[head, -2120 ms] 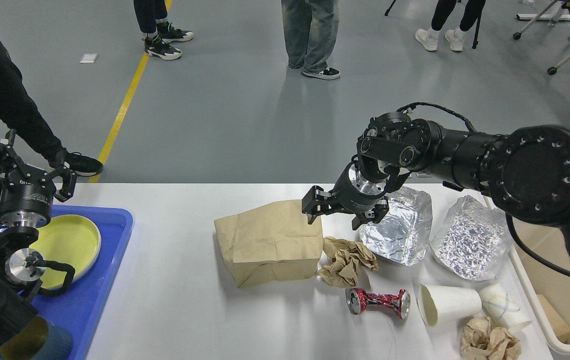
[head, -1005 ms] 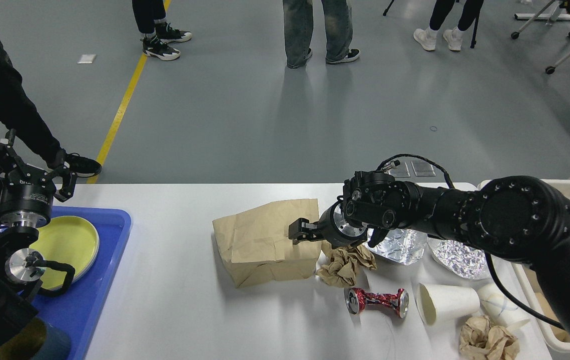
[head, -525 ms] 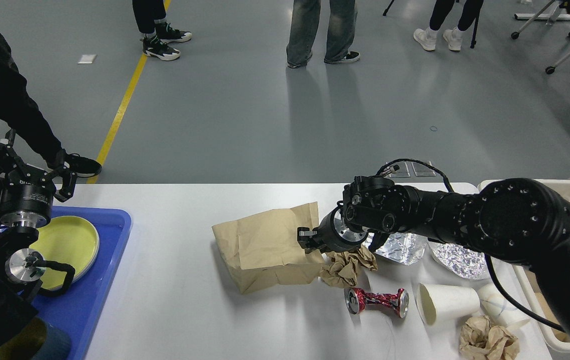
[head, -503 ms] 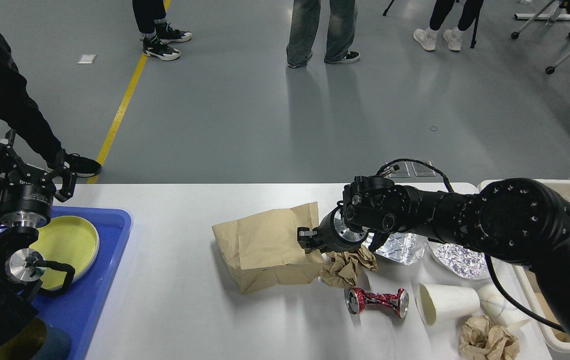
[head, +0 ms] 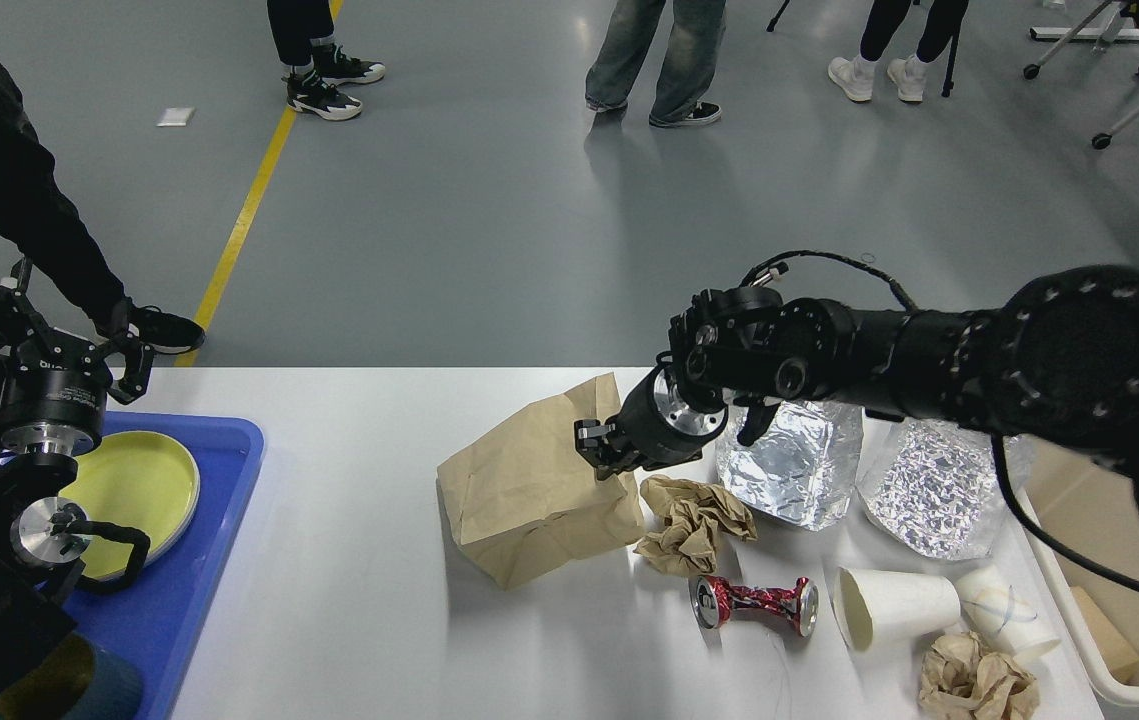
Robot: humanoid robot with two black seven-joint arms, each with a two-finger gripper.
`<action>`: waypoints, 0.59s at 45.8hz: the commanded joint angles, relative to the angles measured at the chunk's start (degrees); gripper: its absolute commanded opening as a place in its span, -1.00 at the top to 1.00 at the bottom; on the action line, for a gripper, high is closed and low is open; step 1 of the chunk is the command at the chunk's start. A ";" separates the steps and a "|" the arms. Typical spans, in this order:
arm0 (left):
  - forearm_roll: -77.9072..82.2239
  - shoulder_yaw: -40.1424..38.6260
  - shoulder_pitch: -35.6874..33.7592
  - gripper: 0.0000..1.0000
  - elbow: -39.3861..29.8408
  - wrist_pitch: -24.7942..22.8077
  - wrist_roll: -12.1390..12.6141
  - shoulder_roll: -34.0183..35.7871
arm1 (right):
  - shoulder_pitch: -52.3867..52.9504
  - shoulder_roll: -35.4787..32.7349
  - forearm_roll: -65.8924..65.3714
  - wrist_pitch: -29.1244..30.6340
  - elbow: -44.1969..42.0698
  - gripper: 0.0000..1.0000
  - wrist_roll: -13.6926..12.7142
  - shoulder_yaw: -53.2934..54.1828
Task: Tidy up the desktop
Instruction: 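Lift the paper bag and carry it into the cream bin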
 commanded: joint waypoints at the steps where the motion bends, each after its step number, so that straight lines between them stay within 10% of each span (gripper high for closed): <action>1: -0.01 0.00 0.00 -0.93 0.00 0.01 0.00 0.00 | 6.82 -6.54 0.09 1.69 5.93 1.00 -0.08 4.06; 27: -0.01 0.00 0.00 -0.93 0.00 0.01 0.00 0.00 | 26.17 -32.29 0.26 10.04 7.52 1.00 -0.35 5.12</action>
